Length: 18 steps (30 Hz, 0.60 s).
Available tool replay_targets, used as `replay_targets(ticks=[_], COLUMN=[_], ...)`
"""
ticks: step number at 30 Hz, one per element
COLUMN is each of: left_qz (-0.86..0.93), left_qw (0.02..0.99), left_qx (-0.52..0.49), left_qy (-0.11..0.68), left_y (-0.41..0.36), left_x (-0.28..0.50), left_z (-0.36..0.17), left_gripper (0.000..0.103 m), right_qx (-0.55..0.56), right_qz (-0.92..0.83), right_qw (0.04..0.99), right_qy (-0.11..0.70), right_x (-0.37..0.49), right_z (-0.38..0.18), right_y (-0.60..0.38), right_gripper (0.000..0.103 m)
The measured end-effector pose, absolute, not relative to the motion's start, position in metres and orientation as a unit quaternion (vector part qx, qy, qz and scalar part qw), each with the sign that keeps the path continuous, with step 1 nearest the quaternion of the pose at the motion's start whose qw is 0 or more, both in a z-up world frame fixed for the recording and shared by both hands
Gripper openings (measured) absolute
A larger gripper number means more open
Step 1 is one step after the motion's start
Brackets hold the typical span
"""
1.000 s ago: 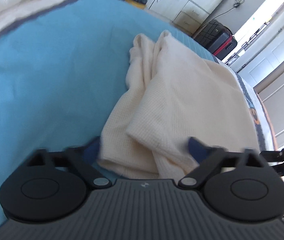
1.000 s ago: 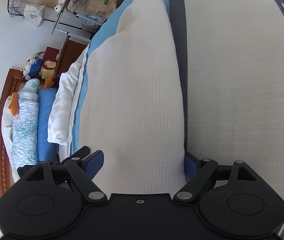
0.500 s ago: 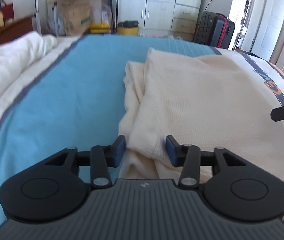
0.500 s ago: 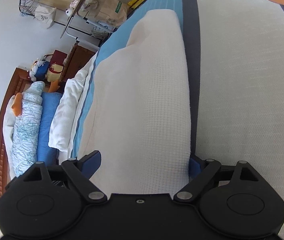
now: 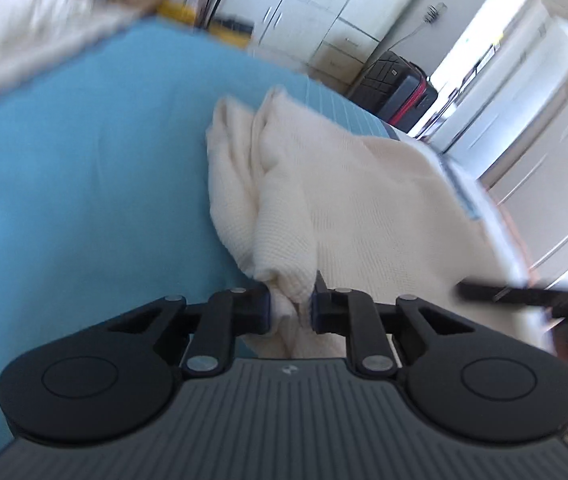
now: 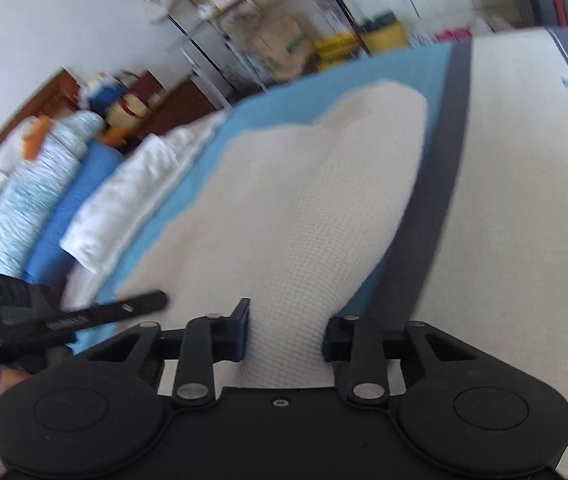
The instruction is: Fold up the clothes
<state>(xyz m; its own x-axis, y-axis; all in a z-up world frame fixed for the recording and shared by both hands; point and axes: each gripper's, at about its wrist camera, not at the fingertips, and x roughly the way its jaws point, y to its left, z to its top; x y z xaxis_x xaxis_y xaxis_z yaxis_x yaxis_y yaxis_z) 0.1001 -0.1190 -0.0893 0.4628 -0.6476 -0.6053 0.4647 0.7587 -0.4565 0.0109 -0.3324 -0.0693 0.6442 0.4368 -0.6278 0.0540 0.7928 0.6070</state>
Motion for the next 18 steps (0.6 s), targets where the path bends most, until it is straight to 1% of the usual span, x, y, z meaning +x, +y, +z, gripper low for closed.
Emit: replay_targets(ticks=[2, 4, 5, 7, 9, 12, 13, 14, 15, 16, 17, 18], left_qz=[-0.302, -0.298, -0.311, -0.318, -0.29, -0.267, -0.259, -0.26, -0.263, -0.265, -0.27, -0.274], left_qw=[0.863, 0.842, 0.838, 0.844, 0.841, 0.802, 0.788, 0.788, 0.79, 0.791, 0.799, 0.806], left_qx=[-0.13, -0.229, -0.243, -0.207, -0.171, -0.19, -0.197, -0.198, -0.199, -0.199, -0.185, -0.169], left_qy=[0.383, 0.387, 0.376, 0.379, 0.423, 0.499, 0.523, 0.521, 0.517, 0.514, 0.506, 0.497], left_y=[-0.108, -0.076, -0.064, -0.054, -0.051, -0.042, -0.038, -0.038, -0.038, -0.038, -0.04, -0.043], left_x=[0.097, 0.101, 0.1, 0.1, 0.103, 0.115, 0.119, 0.12, 0.121, 0.122, 0.122, 0.121], left_z=[-0.069, -0.05, -0.042, -0.038, -0.057, -0.095, -0.107, -0.104, -0.101, -0.097, -0.092, -0.088], left_gripper=[0.016, 0.015, 0.015, 0.017, 0.018, 0.019, 0.02, 0.02, 0.021, 0.021, 0.022, 0.027], right_qx=[0.303, 0.305, 0.306, 0.307, 0.308, 0.309, 0.309, 0.31, 0.32, 0.33, 0.343, 0.362], right_qz=[0.137, 0.162, 0.175, 0.199, 0.224, 0.196, 0.185, 0.175, 0.169, 0.162, 0.157, 0.153], right_qw=[0.85, 0.844, 0.841, 0.834, 0.827, 0.815, 0.811, 0.806, 0.808, 0.81, 0.811, 0.806], right_qy=[0.409, 0.41, 0.411, 0.412, 0.413, 0.449, 0.461, 0.472, 0.465, 0.457, 0.448, 0.443], right_x=[0.009, 0.007, 0.006, 0.005, 0.003, 0.004, 0.004, 0.004, 0.002, 0.0, 0.0, -0.001], right_z=[-0.062, -0.054, -0.051, -0.043, -0.036, -0.054, -0.06, -0.066, -0.066, -0.064, -0.064, -0.068], right_y=[-0.327, -0.323, -0.32, -0.315, -0.31, -0.312, -0.313, -0.314, -0.32, -0.326, -0.333, -0.34], right_gripper=[0.033, 0.032, 0.033, 0.04, 0.043, 0.043, 0.044, 0.047, 0.052, 0.055, 0.056, 0.057])
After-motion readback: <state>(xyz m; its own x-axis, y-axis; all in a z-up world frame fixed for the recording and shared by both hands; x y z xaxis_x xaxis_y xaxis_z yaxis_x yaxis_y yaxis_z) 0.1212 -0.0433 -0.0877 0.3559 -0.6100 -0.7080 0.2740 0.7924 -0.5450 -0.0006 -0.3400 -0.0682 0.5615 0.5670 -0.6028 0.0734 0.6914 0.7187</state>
